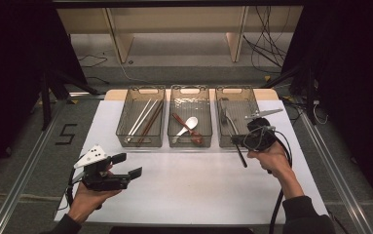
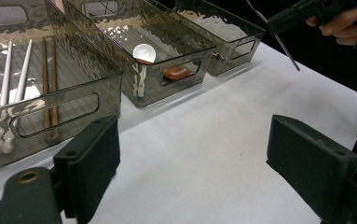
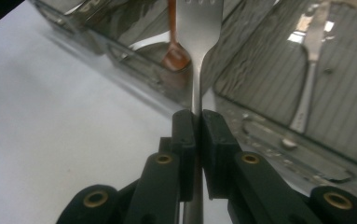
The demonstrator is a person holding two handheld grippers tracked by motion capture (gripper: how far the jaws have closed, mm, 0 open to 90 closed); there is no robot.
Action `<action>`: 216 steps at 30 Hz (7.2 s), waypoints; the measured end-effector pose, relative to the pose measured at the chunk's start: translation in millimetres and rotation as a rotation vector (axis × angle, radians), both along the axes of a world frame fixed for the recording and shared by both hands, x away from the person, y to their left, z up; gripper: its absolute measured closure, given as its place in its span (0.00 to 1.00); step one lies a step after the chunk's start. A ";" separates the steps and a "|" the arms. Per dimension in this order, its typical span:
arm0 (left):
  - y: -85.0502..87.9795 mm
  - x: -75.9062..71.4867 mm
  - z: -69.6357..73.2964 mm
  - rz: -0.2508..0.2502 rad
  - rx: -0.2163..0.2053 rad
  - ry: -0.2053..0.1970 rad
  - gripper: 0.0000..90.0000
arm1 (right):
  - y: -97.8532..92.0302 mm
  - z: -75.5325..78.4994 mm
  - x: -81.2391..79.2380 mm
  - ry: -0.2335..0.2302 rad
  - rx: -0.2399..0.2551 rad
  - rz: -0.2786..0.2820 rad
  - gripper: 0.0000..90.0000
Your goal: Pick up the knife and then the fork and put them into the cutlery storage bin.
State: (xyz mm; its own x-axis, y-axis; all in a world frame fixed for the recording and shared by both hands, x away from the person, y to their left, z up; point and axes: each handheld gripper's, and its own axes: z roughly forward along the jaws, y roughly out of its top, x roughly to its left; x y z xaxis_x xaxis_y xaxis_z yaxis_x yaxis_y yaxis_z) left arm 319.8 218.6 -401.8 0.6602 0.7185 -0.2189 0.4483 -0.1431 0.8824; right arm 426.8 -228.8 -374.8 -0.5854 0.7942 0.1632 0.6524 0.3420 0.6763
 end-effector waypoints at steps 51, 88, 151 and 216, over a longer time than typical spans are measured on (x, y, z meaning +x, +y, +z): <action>0.4 -0.4 0.1 -0.005 -0.005 -0.002 0.18 | 1.7 24.4 98.8 0.003 -0.023 -0.249 0.94; 1.3 -1.2 0.6 -0.003 -0.004 -0.004 0.18 | 5.0 1.8 109.4 0.033 -0.025 -0.336 0.94; 0.7 -1.8 -0.4 -0.005 -0.001 0.003 0.18 | 34.2 -2.9 27.8 -0.099 0.080 -0.151 0.41; -5.2 -5.8 -1.5 -0.063 0.011 0.029 0.18 | 16.7 -26.7 -109.3 -0.250 0.176 -0.013 0.25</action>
